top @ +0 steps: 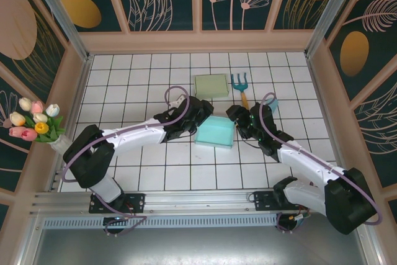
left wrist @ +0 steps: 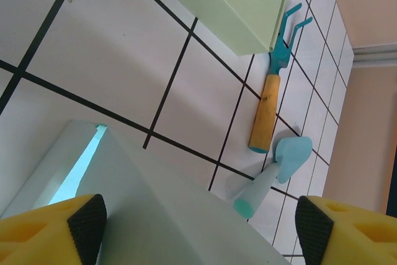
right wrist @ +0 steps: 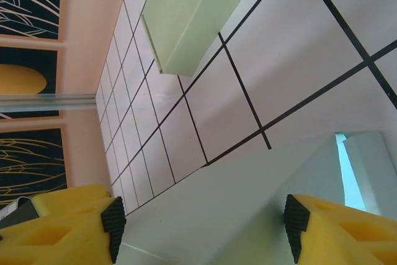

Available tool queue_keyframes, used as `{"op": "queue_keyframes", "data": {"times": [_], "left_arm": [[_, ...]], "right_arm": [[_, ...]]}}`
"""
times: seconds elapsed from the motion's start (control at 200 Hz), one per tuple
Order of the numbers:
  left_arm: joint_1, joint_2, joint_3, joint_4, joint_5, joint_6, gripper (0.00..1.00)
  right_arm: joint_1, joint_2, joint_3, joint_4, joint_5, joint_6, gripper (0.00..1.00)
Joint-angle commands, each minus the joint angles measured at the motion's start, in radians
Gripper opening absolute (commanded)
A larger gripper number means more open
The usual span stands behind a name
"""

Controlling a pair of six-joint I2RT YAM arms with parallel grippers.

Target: Fold the paper box

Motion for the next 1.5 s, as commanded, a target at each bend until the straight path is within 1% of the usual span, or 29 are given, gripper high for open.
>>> {"op": "queue_keyframes", "data": {"times": [0.0,0.065,0.265,0.43,0.591,0.851,1.031,1.206,1.331,1.496], "left_arm": [[-0.015,0.006,-0.016,0.036,0.002,-0.009,0.80],[-0.017,0.003,-0.025,0.035,-0.008,-0.007,0.80],[-0.017,-0.012,-0.138,0.067,-0.026,-0.018,0.79],[-0.018,-0.032,-0.186,0.064,-0.060,-0.018,0.78],[-0.018,-0.047,-0.203,0.040,-0.088,-0.017,0.78],[-0.018,-0.050,-0.182,-0.014,-0.127,-0.005,0.79],[-0.018,-0.030,-0.191,-0.012,-0.128,0.015,0.79],[-0.018,0.001,-0.189,-0.015,-0.122,0.036,0.79],[-0.018,0.010,-0.185,-0.036,-0.142,0.060,0.79],[-0.018,0.015,-0.179,-0.076,-0.185,0.112,0.80]], "right_arm": [[0.021,-0.010,-0.024,0.041,0.009,0.009,0.69],[0.034,-0.011,-0.033,0.039,0.016,0.006,0.69],[0.058,-0.035,-0.066,0.022,0.066,-0.007,0.68],[0.092,-0.052,-0.070,-0.032,0.126,-0.046,0.68],[0.107,-0.057,-0.064,-0.101,0.198,-0.085,0.69],[0.138,-0.049,-0.003,-0.239,0.326,-0.190,0.70],[0.146,0.014,-0.008,-0.208,0.306,-0.247,0.71],[0.160,0.130,0.009,-0.160,0.282,-0.292,0.71],[0.174,0.201,0.028,-0.164,0.300,-0.301,0.71],[0.194,0.248,0.051,-0.197,0.370,-0.305,0.71]]}}
